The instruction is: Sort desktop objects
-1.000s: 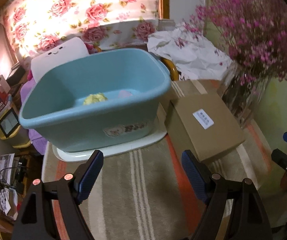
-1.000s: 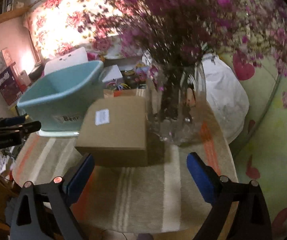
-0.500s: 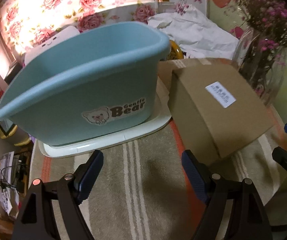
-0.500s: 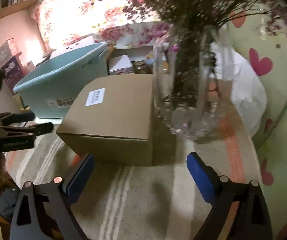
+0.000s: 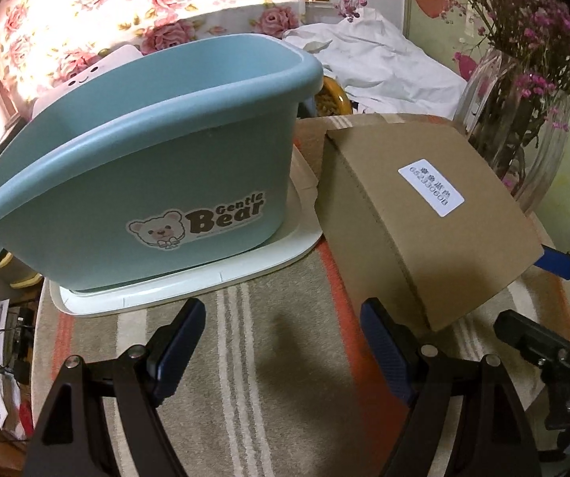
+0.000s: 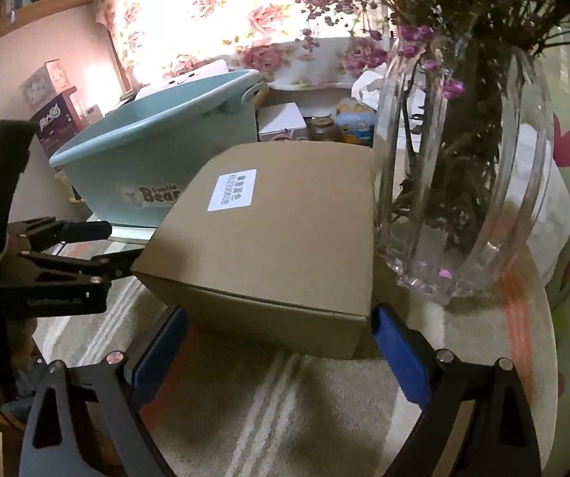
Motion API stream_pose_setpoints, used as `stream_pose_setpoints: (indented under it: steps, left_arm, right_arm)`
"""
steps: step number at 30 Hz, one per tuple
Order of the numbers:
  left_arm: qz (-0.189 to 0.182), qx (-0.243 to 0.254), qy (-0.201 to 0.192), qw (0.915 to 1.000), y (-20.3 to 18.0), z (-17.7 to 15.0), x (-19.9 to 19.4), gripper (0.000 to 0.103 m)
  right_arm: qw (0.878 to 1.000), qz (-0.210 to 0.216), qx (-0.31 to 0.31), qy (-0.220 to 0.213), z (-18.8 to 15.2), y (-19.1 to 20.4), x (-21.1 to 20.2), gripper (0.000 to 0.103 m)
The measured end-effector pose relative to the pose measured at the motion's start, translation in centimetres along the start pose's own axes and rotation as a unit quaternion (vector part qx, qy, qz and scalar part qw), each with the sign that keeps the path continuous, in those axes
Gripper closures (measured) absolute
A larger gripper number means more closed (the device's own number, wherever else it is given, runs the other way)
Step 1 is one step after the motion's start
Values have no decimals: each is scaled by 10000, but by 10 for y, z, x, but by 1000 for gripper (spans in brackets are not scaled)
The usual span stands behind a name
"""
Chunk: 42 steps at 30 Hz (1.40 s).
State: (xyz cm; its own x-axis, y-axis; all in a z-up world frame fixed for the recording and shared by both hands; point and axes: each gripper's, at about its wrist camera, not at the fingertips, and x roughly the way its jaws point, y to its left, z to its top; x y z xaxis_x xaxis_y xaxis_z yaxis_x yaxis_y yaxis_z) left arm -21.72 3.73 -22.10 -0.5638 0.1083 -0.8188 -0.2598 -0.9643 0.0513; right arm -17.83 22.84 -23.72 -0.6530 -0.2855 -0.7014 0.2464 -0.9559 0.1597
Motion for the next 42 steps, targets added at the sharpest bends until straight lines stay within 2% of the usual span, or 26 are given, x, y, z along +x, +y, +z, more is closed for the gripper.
stream_pose_setpoints:
  steps: [16,27,42]
  left_arm:
    - [-249,-55,-41,9997,-3,0,-1,20]
    - [-360,-69,-31,9993,2,1,-7,21]
    - [-496,140,80,9986,6,-17,-20,22]
  right_arm:
    - [9999,68,121,53,5,-2,1,6]
    - [9999,19,39,145,3,11,-3,5]
    - [9999,-51,57,155,-16,31,-27,3]
